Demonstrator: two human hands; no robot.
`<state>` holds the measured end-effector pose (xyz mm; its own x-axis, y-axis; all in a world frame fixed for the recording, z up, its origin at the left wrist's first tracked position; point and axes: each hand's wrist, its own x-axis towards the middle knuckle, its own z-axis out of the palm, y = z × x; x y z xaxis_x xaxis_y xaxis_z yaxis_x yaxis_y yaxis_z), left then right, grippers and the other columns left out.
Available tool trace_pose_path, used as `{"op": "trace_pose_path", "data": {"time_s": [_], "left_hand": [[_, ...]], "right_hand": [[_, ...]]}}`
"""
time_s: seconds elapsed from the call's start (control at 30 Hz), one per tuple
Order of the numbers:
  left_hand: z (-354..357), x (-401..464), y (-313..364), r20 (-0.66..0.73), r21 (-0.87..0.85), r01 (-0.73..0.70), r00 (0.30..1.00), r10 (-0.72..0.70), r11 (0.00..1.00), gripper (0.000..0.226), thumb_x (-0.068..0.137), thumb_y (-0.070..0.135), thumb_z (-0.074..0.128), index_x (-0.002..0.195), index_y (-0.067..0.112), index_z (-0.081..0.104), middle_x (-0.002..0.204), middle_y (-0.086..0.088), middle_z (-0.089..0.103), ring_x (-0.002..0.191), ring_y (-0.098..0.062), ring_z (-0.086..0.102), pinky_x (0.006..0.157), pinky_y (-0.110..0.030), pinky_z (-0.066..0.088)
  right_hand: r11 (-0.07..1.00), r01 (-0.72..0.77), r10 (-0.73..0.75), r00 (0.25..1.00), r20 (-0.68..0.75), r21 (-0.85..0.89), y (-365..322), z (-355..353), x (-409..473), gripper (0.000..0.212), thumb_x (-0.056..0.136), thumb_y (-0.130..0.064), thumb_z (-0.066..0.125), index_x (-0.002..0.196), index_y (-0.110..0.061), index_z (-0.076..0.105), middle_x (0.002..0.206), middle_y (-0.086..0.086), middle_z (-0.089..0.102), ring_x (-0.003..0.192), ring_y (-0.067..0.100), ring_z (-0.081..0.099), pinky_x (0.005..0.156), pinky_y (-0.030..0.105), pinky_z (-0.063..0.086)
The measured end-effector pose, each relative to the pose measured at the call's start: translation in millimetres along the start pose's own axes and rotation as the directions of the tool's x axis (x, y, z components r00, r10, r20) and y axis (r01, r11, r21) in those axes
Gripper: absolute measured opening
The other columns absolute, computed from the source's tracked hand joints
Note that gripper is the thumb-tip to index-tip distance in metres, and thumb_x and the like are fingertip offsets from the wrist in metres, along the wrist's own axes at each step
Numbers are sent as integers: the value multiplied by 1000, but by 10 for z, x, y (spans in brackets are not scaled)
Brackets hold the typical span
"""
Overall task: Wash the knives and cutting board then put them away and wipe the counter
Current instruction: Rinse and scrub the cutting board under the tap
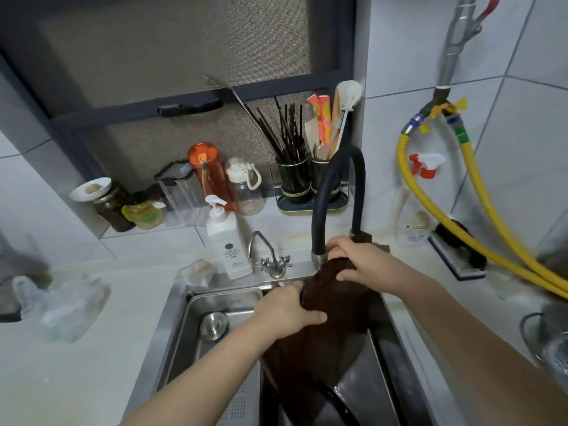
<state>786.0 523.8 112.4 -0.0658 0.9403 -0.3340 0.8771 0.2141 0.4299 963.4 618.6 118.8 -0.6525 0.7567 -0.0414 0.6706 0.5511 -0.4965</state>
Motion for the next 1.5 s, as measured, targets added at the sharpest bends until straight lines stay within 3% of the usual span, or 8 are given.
{"op": "trace_pose_path", "data": {"time_s": [0.3, 0.43, 0.53, 0.67, 0.93, 1.13, 1.37, 1.5], "left_hand": [[32, -131, -44, -2, 46, -71, 997, 71, 996, 39, 79, 43, 65, 113, 25, 56, 110, 1, 66, 105, -20, 60, 89, -31, 47], [151, -276, 100, -40, 116, -105, 993, 110, 988, 34, 83, 40, 59, 111, 22, 52, 113, -3, 64, 108, -22, 58, 83, -28, 45], [264, -376, 231, -20, 170, -117, 992, 123, 978, 35, 85, 36, 56, 113, 16, 48, 115, -9, 61, 109, -28, 58, 85, -34, 48], [353, -484, 331, -39, 209, -133, 989, 144, 969, 33, 86, 32, 52, 113, 14, 47, 114, -10, 62, 105, -31, 60, 79, -34, 47], [259, -654, 303, -108, 138, -153, 980, 168, 979, 34, 88, 31, 50, 116, 12, 47, 117, -10, 61, 107, -30, 59, 80, -33, 45], [-15, -880, 336, -190, 100, -276, 938, 291, 956, 27, 87, 29, 50, 107, 11, 49, 107, -10, 63, 100, -31, 60, 68, -30, 38], [-523, -1336, 341, -283, 7, -388, 883, 374, 922, 26, 85, 35, 52, 101, 15, 54, 99, -6, 64, 96, -31, 61, 67, -31, 40], [-728, -1636, 157, -338, -40, -438, 852, 400, 898, 14, 84, 32, 54, 89, 19, 49, 86, 0, 56, 93, -29, 61, 66, -30, 38]], "right_hand": [[981, -153, 189, 901, -391, 120, 182, 383, -303, 81, 78, -54, 66, 146, -31, 28, 158, -4, 13, 147, 18, 2, 118, 46, 14], [430, -173, 592, 795, -132, 886, -27, 581, -320, 117, 58, -62, 76, 147, -43, 2, 158, -3, 11, 143, 24, 21, 114, 48, 26], [132, -188, 690, 723, 46, 973, -275, 744, -242, 126, 60, -45, 81, 145, -41, -13, 152, 0, 26, 129, 31, 42, 103, 47, 41], [31, -119, 795, 605, 48, 992, -405, 683, -210, 96, 74, 4, 58, 148, -27, 6, 128, 12, 45, 108, 31, 51, 88, 39, 47], [196, -218, 803, 596, -29, 956, -781, 425, -235, 86, 71, 12, 51, 144, -14, 14, 97, 13, 48, 87, 26, 53, 60, 29, 46], [312, -233, 833, 533, -147, 921, -1030, 163, -313, 96, 64, 4, 58, 145, -18, 11, 126, 16, 46, 113, 37, 50, 89, 45, 51], [479, -248, 781, 559, -279, 842, -1563, -234, -433, 82, 66, -6, 63, 139, -9, 24, 107, 16, 49, 97, 32, 56, 55, 28, 45], [596, -191, 704, 592, -393, 780, -1965, -279, -480, 77, 68, -8, 62, 134, -9, 24, 96, 13, 50, 96, 33, 58, 76, 44, 55]]}}
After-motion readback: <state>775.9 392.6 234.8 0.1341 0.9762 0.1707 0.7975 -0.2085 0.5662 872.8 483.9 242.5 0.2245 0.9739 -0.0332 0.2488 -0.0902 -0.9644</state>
